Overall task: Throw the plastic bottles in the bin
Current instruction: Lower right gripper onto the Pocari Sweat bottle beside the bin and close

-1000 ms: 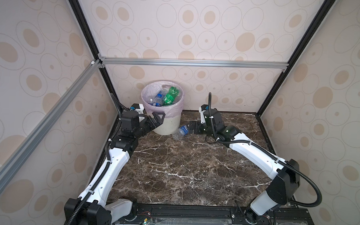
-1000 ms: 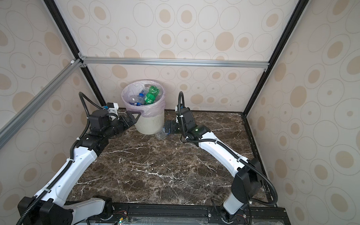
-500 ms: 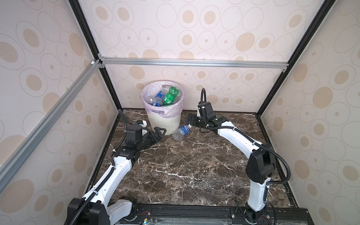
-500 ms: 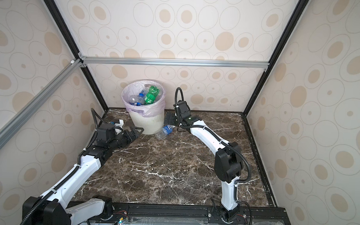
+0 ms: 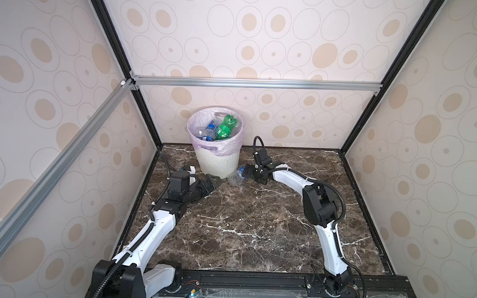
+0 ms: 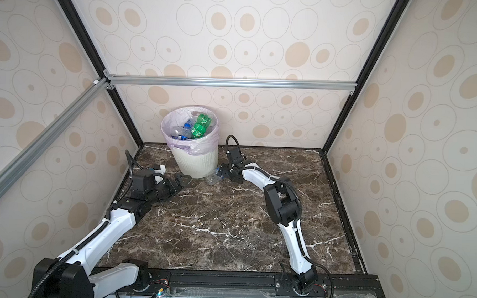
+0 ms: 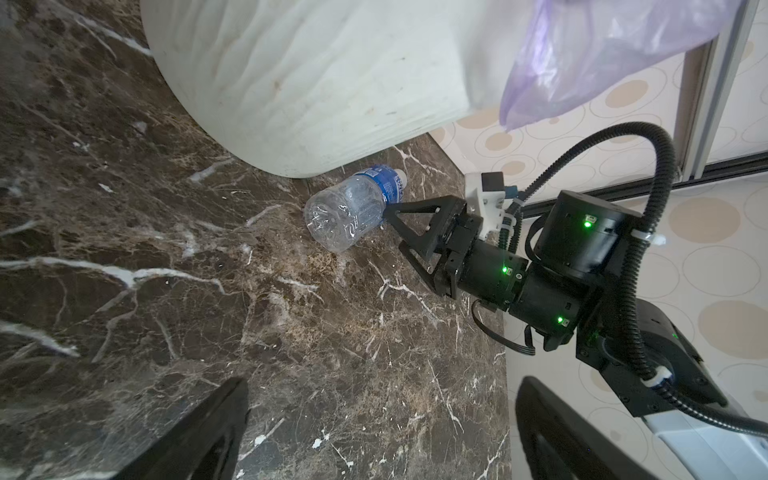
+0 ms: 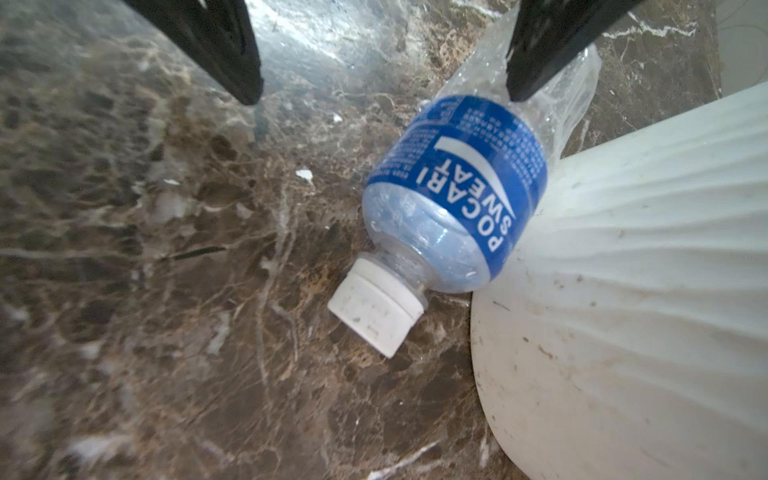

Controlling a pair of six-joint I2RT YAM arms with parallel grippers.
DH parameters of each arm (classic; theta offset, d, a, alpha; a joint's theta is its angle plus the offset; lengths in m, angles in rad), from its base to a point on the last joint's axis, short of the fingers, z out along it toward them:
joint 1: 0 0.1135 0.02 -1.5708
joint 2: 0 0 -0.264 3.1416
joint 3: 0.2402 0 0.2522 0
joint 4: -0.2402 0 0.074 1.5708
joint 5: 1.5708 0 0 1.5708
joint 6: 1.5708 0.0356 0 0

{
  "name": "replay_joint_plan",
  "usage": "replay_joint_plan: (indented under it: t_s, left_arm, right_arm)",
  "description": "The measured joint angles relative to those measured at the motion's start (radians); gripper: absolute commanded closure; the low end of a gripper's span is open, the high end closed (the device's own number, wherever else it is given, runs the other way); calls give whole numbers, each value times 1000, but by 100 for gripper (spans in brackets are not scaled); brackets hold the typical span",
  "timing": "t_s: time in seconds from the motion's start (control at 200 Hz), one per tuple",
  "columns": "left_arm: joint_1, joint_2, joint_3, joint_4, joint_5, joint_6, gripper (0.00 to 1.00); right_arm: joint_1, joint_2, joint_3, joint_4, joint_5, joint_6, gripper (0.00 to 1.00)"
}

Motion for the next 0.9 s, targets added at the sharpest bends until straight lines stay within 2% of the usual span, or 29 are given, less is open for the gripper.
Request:
replay_joint_plan:
  t_s: [0.205, 0.625, 0.9]
  left_arm:
    - [0, 7, -13, 18, 21, -1, 1]
    - [0, 23, -26, 40, 34, -1, 1]
    - [0, 27, -41, 50, 34, -1, 1]
  right_arm:
    - [0, 25, 19, 12, -30, 24, 11]
    - [0, 45, 35, 103, -76, 98, 10]
    - [1, 91, 69, 160, -116, 143, 25]
